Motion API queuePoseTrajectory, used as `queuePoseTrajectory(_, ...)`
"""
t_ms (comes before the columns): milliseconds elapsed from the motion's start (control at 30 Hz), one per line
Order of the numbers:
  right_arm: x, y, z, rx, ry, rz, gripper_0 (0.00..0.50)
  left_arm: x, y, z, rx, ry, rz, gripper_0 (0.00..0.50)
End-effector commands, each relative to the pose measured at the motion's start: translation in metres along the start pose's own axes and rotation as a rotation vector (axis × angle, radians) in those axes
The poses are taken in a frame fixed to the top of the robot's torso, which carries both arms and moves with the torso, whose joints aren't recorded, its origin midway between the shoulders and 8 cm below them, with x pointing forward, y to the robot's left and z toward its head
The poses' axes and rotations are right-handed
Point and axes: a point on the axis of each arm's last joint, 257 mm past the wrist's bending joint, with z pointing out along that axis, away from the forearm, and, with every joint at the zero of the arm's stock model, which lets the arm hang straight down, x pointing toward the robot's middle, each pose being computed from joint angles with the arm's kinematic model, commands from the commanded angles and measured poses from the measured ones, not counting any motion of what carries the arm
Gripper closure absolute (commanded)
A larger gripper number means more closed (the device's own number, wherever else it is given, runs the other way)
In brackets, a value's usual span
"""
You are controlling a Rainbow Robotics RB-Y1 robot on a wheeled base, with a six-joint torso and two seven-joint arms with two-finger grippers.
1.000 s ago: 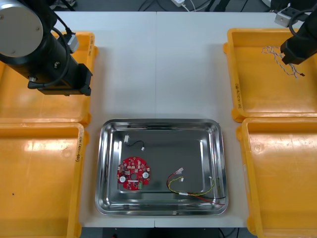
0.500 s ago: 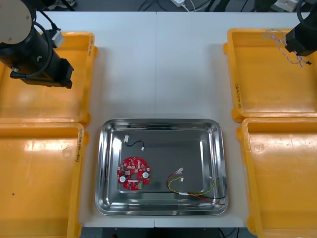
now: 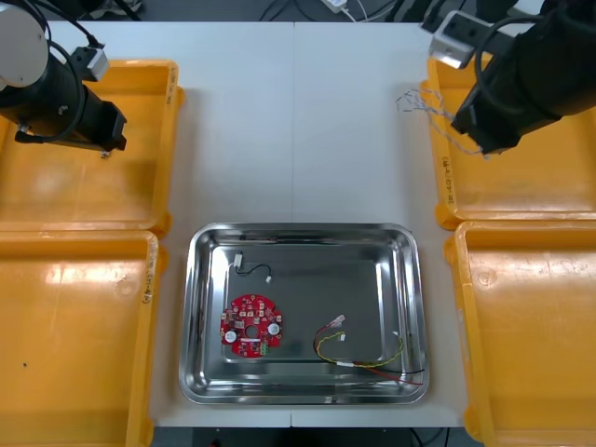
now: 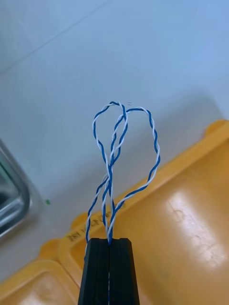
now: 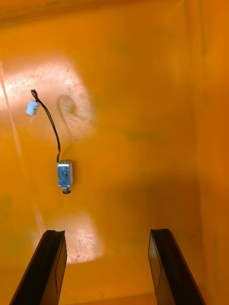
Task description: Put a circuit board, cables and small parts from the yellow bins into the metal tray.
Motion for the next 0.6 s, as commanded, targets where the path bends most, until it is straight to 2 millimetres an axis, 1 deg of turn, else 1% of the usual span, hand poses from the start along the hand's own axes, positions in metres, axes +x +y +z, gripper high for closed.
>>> queuePoseTrajectory(33,-0.007,0.046,0.009,-0.076,0.018,-0.138,0.500,-0.036,0.036,-0.019,-0.060,-0.094,0.053,0.000)
queuePoseTrajectory(67,-0.008,0.052,0.010,-0.087,0.018,-0.150,0.500,-0.036,0.038,-0.018,-0.063,-0.096,0.058,0.000)
queuePoseTrajectory(133,-0.005,0.073,0.017,-0.129,0.033,-0.196,0.500,-0.037,0.047,-0.010,-0.075,-0.101,0.071,0.000)
queuePoseTrajectory(167,-0.004,0.076,0.018,-0.134,0.036,-0.208,0.500,-0.038,0.048,-0.009,-0.077,-0.106,0.073,0.000)
queuePoseTrajectory(200,0.000,0.087,0.022,-0.148,0.046,-0.235,0.500,-0.040,0.051,-0.006,-0.079,-0.113,0.068,0.000)
queuePoseTrajectory(300,0.008,0.107,0.031,-0.175,0.070,-0.282,0.500,-0.042,0.055,0.000,-0.083,-0.129,0.063,0.000)
queuePoseTrajectory(400,0.018,0.129,0.040,-0.204,0.099,-0.335,0.500,-0.047,0.056,0.008,-0.090,-0.151,0.069,0.000)
queuePoseTrajectory(433,0.020,0.133,0.042,-0.212,0.105,-0.345,0.500,-0.047,0.056,0.010,-0.092,-0.153,0.071,0.000)
queuePoseTrajectory(500,0.020,0.146,0.050,-0.233,0.101,-0.375,0.500,-0.049,0.056,0.019,-0.094,-0.166,0.068,0.000)
queuePoseTrajectory(600,0.018,0.158,0.056,-0.252,0.091,-0.404,0.500,-0.050,0.055,0.024,-0.093,-0.173,0.069,0.000)
